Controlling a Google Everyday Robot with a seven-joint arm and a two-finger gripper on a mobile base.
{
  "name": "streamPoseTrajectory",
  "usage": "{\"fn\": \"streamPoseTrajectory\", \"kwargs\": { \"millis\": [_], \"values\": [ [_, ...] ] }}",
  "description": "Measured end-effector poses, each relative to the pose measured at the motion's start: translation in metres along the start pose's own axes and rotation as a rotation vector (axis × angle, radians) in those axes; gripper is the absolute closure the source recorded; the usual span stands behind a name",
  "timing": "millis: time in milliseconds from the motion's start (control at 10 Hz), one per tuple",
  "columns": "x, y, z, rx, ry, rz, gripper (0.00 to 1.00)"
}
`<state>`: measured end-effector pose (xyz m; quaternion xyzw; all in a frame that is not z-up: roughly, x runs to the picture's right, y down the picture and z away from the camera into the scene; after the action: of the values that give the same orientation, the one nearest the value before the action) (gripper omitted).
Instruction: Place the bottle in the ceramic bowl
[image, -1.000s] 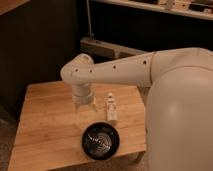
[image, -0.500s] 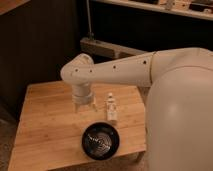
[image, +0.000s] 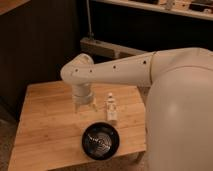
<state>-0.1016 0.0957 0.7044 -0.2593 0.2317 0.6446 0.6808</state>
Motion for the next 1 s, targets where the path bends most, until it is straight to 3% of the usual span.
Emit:
{"fn": "streamPoseTrajectory", "kwargs": {
  "millis": [1000],
  "values": [
    [-0.0005,-0.0018,0.0029,-0.001,0.004,-0.005,0.35]
  ]
}}
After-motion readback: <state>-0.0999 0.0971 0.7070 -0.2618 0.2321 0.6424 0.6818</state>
